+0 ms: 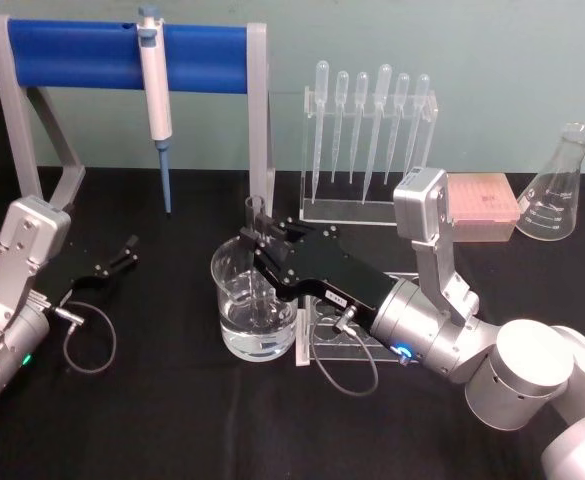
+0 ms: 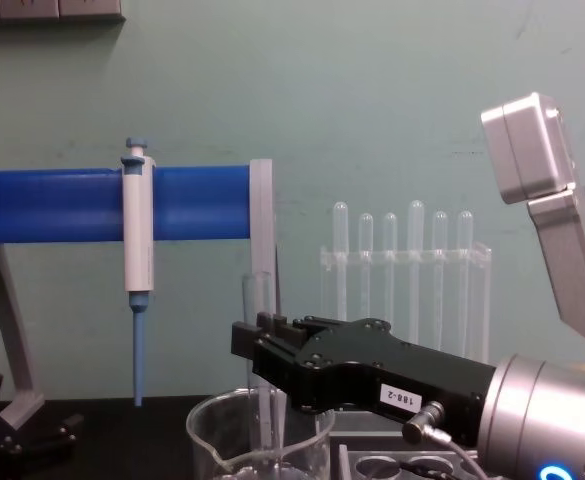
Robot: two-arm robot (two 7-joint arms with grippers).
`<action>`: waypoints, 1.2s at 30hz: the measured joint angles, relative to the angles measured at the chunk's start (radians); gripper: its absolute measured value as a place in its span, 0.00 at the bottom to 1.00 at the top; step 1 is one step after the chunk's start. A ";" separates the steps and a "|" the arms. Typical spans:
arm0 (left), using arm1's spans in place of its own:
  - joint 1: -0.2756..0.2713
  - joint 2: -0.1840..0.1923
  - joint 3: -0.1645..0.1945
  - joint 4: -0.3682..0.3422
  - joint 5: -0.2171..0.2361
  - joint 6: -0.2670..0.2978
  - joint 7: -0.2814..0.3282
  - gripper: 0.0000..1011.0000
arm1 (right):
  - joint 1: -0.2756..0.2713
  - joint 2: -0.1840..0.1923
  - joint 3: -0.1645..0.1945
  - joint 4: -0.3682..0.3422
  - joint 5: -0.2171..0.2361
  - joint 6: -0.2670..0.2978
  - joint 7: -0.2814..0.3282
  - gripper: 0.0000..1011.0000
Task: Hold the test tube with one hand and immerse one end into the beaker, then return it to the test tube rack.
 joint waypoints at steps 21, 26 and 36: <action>0.000 0.000 0.000 0.000 0.000 0.000 0.000 0.99 | 0.000 0.000 0.000 0.000 0.000 0.000 0.000 0.22; 0.000 0.000 0.000 0.000 0.000 0.000 0.000 0.99 | 0.000 0.000 0.000 0.000 0.000 0.000 0.000 0.22; 0.000 0.000 0.000 0.000 0.000 0.000 0.000 0.99 | 0.000 0.000 0.000 0.000 0.000 0.000 0.000 0.22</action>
